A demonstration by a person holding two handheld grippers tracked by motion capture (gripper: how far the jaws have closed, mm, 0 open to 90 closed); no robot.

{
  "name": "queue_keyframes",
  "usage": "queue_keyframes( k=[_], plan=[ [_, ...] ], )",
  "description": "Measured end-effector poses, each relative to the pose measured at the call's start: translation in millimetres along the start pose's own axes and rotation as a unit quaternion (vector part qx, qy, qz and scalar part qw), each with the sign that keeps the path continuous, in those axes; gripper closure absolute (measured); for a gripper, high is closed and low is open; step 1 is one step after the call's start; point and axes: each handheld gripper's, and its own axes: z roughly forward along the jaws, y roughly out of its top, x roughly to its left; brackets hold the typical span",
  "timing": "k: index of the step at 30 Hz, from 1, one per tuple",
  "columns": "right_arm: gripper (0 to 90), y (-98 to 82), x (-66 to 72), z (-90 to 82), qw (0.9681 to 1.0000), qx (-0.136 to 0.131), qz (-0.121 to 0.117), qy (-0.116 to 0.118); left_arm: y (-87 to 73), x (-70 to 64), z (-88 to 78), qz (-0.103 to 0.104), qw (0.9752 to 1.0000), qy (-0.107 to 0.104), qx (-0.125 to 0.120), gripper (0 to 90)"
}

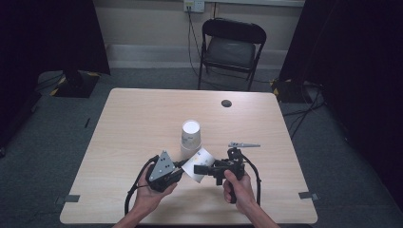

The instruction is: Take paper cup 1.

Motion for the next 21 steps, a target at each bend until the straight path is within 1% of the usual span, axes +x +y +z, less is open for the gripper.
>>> queue_keyframes(
  k=[2, 3, 6, 7, 10, 11, 12, 16, 18, 20, 21],
  plan=[
    [18.6, -0.1, -0.1, -0.5, 1.0000, -0.001, -0.001, -0.001, -0.1, 0.5, -0.3, 0.001, 1.0000, -0.001, 0.000, 85.0],
    [18.4, -0.2, -0.3, -2.7, 1.0000, -0.003, -0.001, -0.001, -0.4, 0.3, -0.7, -0.002, 1.0000, 0.006, -0.002, 85.0],
    [17.2, -0.1, -0.8, -5.4, 1.0000, -0.006, 0.000, 0.003, -0.7, 1.8, -1.2, -0.001, 1.0000, 0.006, 0.001, 85.1],
    [16.4, 0.0, -0.7, -5.9, 1.0000, -0.006, -0.002, 0.002, -0.9, 2.2, -1.0, 0.003, 1.0000, 0.002, 0.003, 85.2],
    [16.2, -0.3, -0.2, -6.1, 1.0000, -0.005, -0.004, -0.003, -1.1, 2.6, -0.8, 0.005, 1.0000, -0.002, 0.008, 85.2],
    [15.4, -0.7, 0.7, -5.7, 0.9999, -0.002, -0.010, -0.009, -1.5, 2.3, -0.2, 0.002, 1.0000, -0.003, 0.006, 85.3],
    [15.4, -0.8, 0.6, -5.6, 0.9999, 0.000, -0.010, -0.010, -1.4, 2.9, -0.5, 0.006, 0.9999, -0.002, 0.010, 85.3],
    [15.7, -0.8, 0.5, -7.0, 0.9999, -0.002, -0.011, -0.011, -2.1, 3.4, -0.6, 0.000, 1.0000, -0.001, 0.007, 85.3],
    [15.7, -0.7, 0.5, -8.3, 0.9998, -0.003, -0.014, -0.015, -2.3, 5.3, -0.1, 0.004, 0.9999, 0.001, 0.013, 85.3],
    [14.9, -0.1, 0.6, -10.1, 0.9995, -0.003, -0.019, -0.024, -2.5, 6.0, 1.4, 0.002, 0.9999, 0.003, 0.016, 85.3],
    [14.9, -0.1, 0.6, -10.1, 0.9995, -0.003, -0.019, -0.024, -2.5, 6.0, 1.4, 0.002, 0.9999, 0.003, 0.016, 85.3]
  ],
)
